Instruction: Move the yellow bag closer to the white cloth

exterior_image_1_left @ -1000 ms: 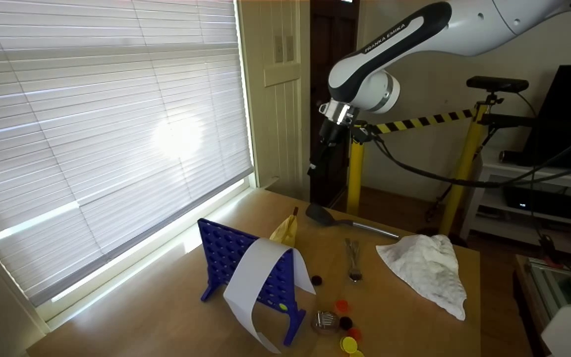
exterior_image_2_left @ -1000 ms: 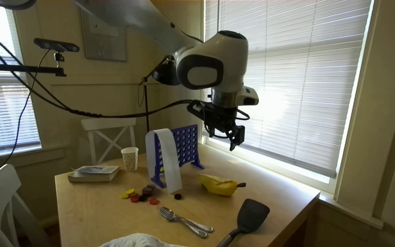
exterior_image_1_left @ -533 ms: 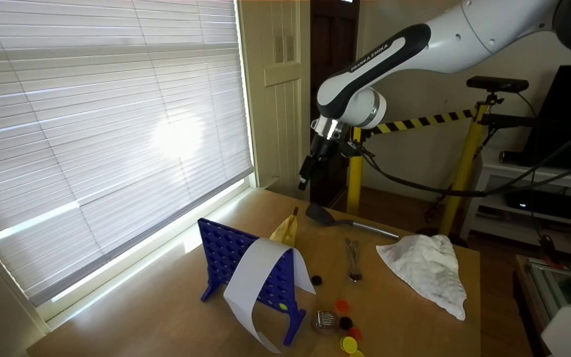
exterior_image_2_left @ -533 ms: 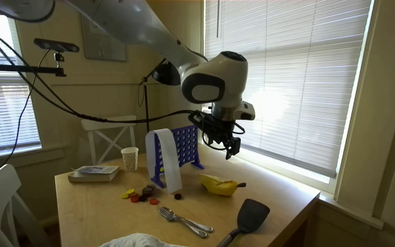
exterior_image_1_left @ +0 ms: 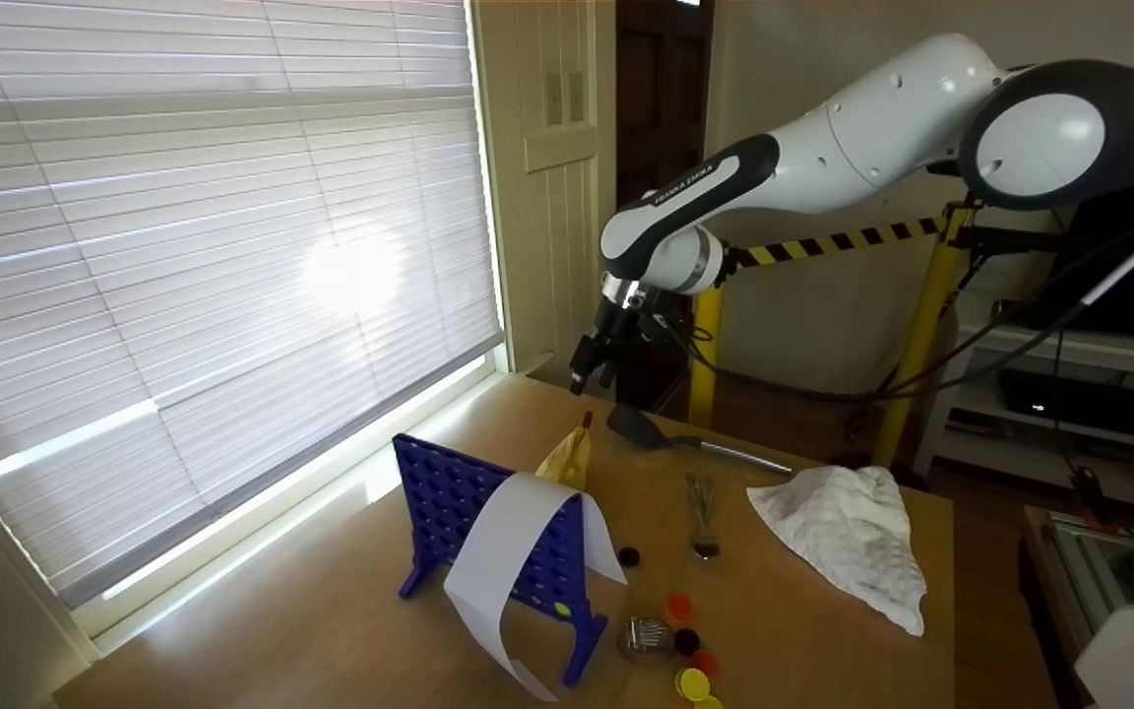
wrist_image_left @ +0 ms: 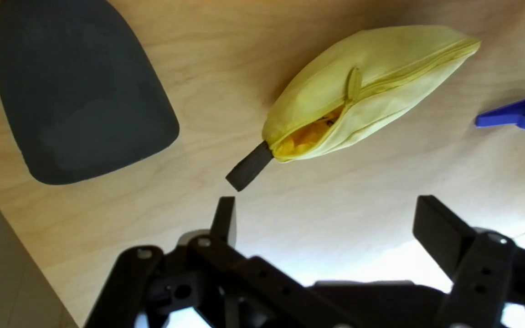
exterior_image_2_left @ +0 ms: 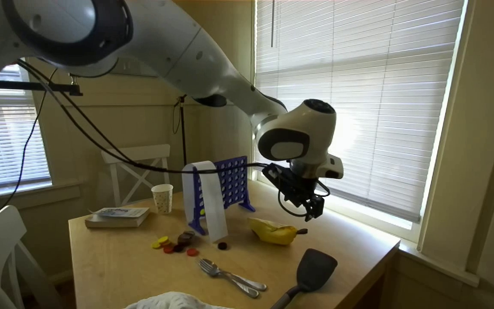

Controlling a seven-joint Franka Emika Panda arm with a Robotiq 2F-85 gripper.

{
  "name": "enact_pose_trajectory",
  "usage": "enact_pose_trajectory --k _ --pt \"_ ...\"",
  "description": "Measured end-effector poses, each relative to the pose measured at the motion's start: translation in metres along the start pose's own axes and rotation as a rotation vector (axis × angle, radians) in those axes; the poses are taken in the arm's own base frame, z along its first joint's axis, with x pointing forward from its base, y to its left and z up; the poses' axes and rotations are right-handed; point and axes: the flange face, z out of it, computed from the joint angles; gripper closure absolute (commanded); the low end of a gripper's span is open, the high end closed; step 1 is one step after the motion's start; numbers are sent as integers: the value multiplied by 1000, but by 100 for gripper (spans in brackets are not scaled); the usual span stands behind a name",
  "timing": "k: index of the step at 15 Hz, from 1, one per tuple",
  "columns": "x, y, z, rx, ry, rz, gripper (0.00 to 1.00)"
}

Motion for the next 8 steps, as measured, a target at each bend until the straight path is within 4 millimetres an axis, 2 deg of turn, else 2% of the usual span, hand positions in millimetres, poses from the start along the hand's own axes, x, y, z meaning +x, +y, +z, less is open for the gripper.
enact_pose_trajectory --k 2,4,8 --pt "7 7 18 -9 -10 15 13" --pt "14 12 32 -27 -18 32 32" --pt "23 20 51 -52 -45 67 61"
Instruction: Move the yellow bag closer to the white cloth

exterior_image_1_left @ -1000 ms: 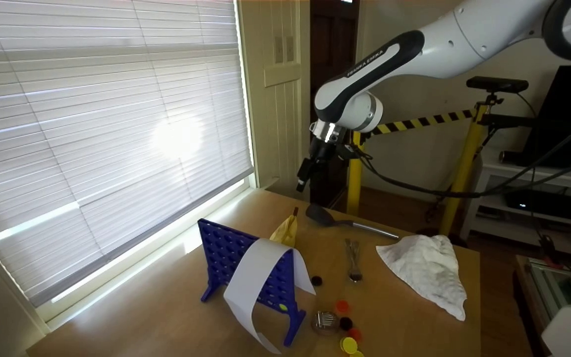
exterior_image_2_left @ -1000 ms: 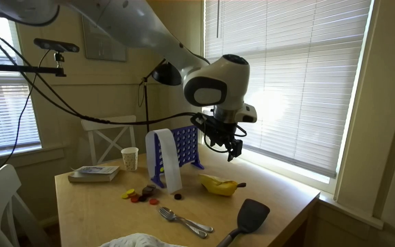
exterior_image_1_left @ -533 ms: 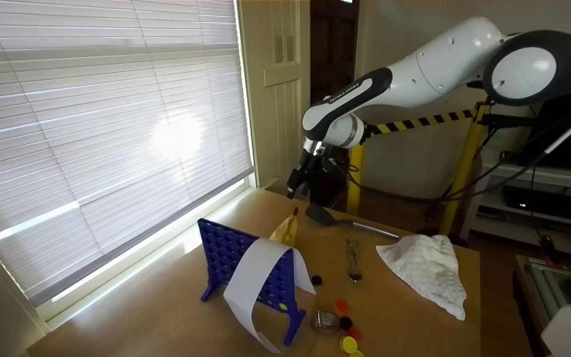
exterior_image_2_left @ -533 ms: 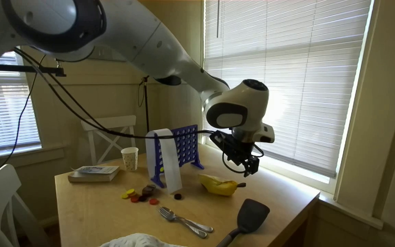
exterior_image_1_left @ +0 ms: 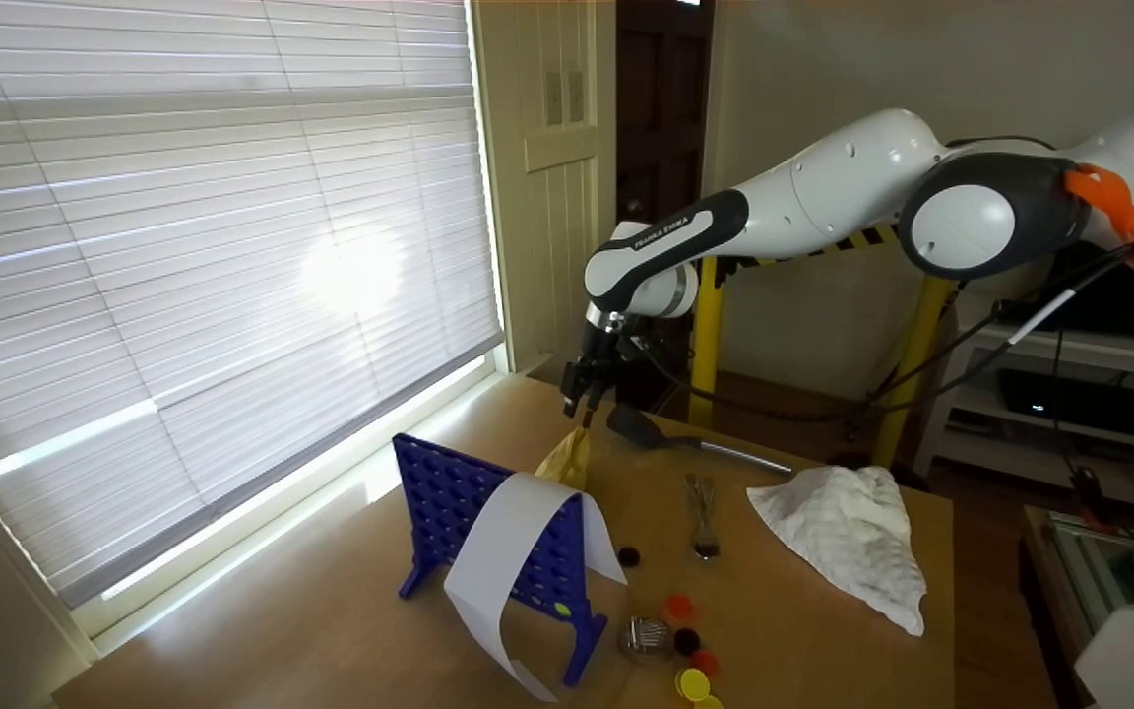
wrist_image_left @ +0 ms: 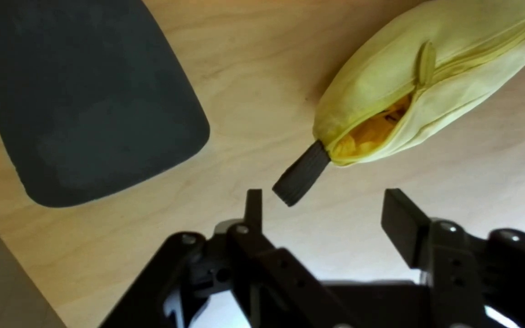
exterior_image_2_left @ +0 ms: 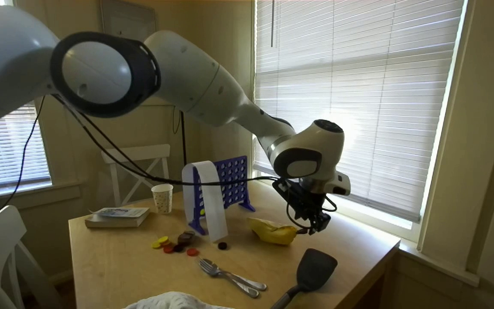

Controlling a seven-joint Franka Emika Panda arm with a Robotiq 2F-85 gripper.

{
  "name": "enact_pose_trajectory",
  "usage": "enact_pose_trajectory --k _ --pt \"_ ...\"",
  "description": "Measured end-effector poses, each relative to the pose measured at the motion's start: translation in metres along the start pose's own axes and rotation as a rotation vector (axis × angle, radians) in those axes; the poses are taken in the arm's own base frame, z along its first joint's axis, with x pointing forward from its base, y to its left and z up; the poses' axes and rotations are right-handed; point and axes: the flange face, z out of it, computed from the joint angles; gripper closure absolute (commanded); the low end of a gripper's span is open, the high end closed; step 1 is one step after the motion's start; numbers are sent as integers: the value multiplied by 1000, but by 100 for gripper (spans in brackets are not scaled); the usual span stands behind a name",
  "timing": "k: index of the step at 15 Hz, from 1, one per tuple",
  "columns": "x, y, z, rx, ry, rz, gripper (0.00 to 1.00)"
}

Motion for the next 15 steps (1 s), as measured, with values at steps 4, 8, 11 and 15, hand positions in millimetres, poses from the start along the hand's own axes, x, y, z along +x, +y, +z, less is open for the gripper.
enact_pose_trajectory --k 4,8,11,15 --pt "5 4 7 -20 -49 60 89" --pt "11 11 6 -71 -57 132 100" --pt "11 16 8 -111 -82 182 98" --pt "-3 22 13 -156 -205 206 99"
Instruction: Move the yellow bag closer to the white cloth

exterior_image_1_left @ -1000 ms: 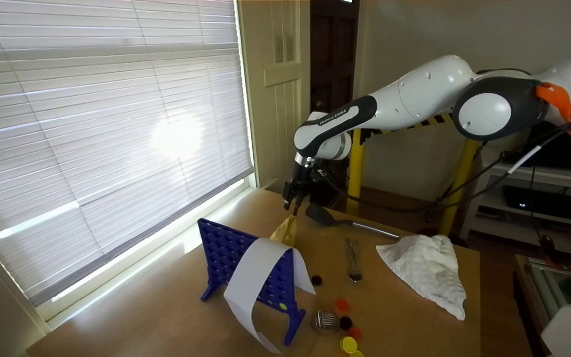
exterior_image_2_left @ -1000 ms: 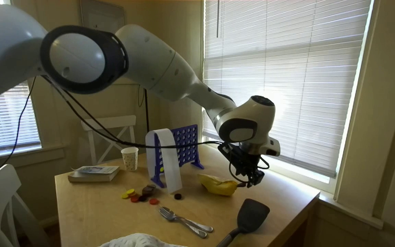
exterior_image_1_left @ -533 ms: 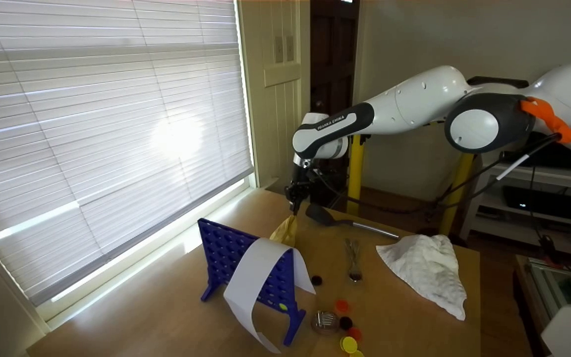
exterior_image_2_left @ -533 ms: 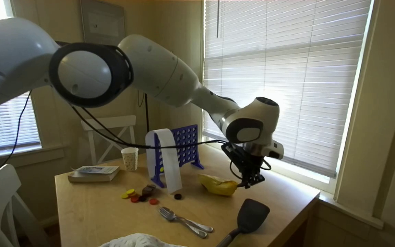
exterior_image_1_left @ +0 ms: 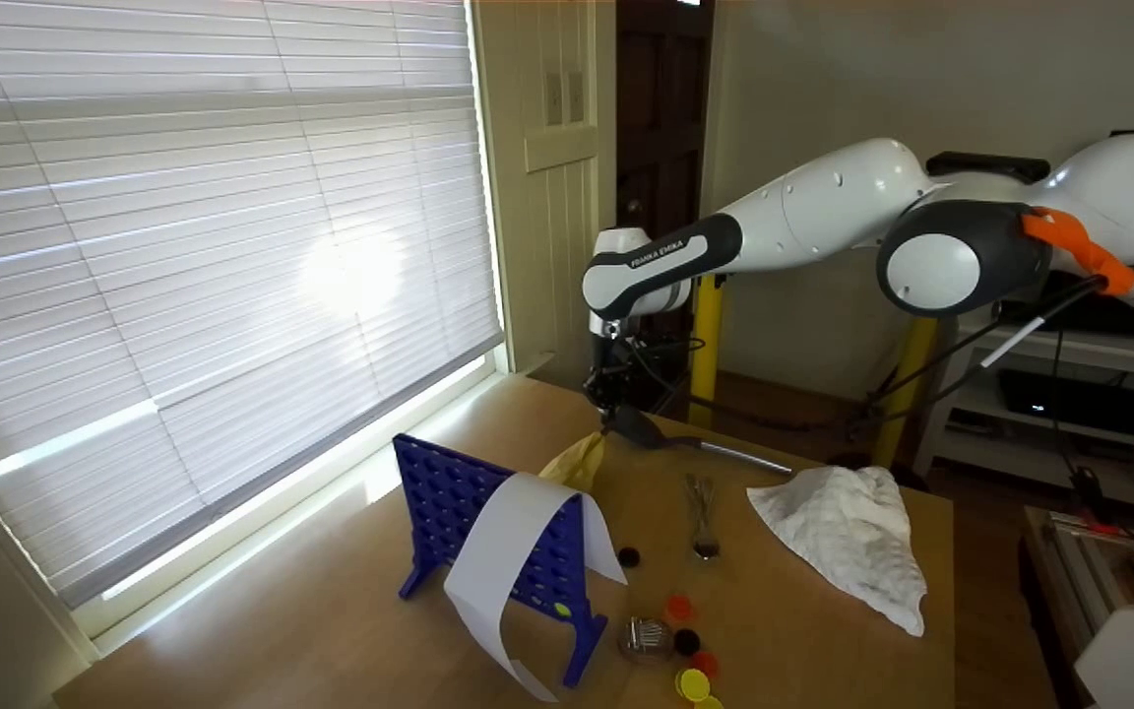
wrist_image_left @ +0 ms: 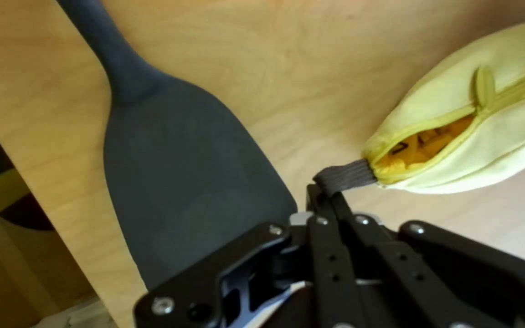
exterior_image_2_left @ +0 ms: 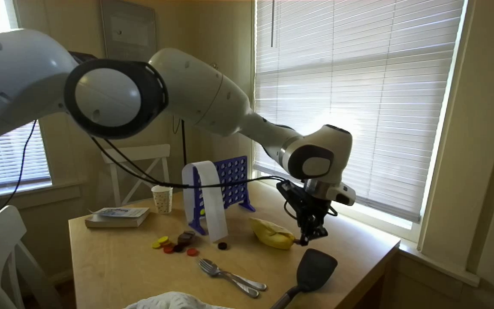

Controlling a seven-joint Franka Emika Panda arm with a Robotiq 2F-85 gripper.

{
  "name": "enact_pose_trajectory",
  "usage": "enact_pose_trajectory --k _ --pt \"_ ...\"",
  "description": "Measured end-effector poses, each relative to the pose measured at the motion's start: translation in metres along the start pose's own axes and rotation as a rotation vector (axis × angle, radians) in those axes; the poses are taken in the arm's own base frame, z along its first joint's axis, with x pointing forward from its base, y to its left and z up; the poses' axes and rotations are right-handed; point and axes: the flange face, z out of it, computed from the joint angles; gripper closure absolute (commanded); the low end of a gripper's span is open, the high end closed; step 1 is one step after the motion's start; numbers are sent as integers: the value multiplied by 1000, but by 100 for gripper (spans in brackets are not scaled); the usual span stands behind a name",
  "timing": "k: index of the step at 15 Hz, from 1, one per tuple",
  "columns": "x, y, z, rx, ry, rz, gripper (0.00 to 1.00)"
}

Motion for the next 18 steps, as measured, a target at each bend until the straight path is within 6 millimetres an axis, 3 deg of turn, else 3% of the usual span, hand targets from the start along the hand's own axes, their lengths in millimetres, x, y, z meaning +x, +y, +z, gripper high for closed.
enact_pose_trajectory --k 4,12,18 --pt "-22 4 5 -36 -187 -24 99" --pt "-62 23 -12 -171 -439 -219 99" --pt "-99 27 1 -345 -586 -429 98"
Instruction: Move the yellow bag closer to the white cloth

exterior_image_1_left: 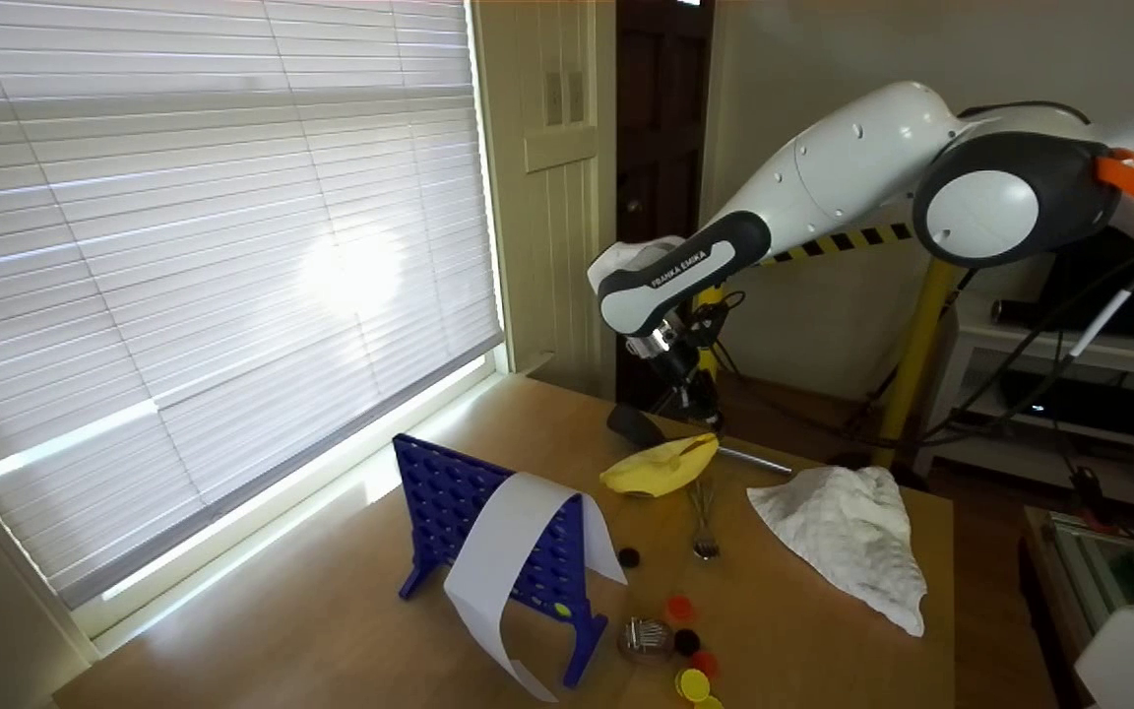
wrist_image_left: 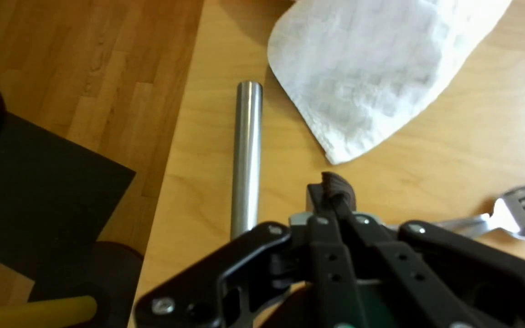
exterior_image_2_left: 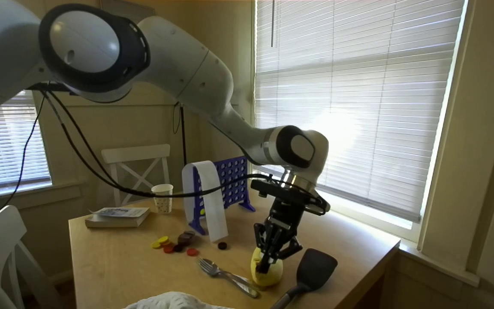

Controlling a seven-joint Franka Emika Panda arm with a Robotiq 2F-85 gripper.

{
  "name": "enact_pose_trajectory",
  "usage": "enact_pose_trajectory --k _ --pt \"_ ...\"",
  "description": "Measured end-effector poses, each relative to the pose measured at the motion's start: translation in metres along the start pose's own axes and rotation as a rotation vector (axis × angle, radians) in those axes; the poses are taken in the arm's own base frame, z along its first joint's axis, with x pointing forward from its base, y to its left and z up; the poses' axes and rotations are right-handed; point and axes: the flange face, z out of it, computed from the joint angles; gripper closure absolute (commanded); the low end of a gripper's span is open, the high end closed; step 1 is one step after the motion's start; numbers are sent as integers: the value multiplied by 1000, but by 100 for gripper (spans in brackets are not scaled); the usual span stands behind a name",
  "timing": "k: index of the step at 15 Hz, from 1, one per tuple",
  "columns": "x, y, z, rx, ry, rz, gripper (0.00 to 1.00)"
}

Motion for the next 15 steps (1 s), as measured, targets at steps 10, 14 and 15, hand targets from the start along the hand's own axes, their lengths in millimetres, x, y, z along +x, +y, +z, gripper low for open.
enact_pose_trajectory --k 10,14,15 --pt "-12 -13 21 -7 -108 -78 100" --pt "-24 -13 50 10 -251 -193 100" --pt "-28 -13 56 9 -282 -220 100"
